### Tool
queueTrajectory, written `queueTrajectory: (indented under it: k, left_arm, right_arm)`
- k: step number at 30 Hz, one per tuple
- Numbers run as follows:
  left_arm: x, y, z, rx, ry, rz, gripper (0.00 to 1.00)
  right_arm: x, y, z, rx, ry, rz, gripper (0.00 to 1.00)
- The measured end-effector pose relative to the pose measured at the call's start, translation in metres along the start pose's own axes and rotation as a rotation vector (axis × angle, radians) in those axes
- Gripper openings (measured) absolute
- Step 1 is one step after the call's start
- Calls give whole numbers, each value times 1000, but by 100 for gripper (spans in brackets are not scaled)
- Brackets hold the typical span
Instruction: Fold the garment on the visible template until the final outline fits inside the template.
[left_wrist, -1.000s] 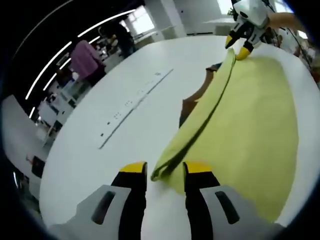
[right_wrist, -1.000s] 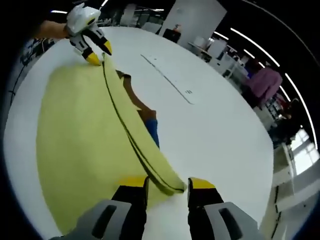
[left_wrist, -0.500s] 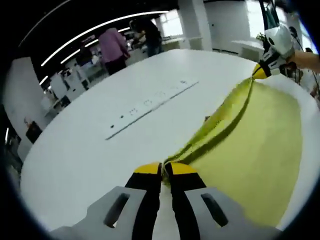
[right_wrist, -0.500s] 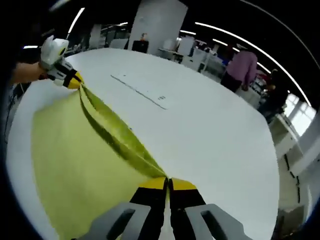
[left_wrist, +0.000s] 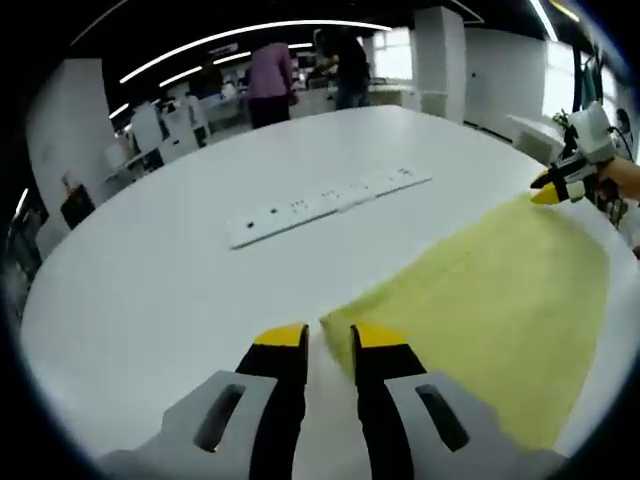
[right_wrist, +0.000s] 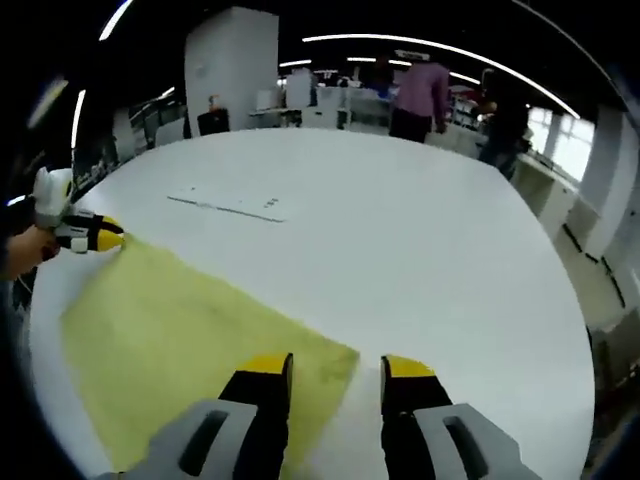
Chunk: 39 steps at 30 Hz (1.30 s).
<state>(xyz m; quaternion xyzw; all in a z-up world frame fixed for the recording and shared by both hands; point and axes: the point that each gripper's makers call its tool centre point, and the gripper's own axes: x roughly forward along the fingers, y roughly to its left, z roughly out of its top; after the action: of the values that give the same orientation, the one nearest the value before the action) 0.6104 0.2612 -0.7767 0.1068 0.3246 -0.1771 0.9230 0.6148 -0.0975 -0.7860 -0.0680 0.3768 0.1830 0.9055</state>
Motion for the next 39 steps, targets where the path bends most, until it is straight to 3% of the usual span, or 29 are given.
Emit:
queueTrajectory:
  k: [6,10,14,18,23,39]
  left_arm:
    - [-12,-7,0,-96,-30,-53,33]
    - [-24,-12,-2,-128,-43,-84,43]
    - [-36,-17,-4,-127,-66,-114,49]
    - [-49,-24,-8,-99,-77,-146,52]
    - [-66,-39,-15,-77,-95,-219,55]
    - [-105,-68,-50,-78,-82,-324,54]
  right_arm:
    - [-11,16,0,82,8,79,51]
    - [-19,27,-1,86,10,120,58]
    - [-30,40,-3,120,20,165,65]
    - [-45,54,-7,92,16,206,71]
    - [-57,60,-16,74,26,235,73]
    - [-97,73,-64,50,71,307,69]
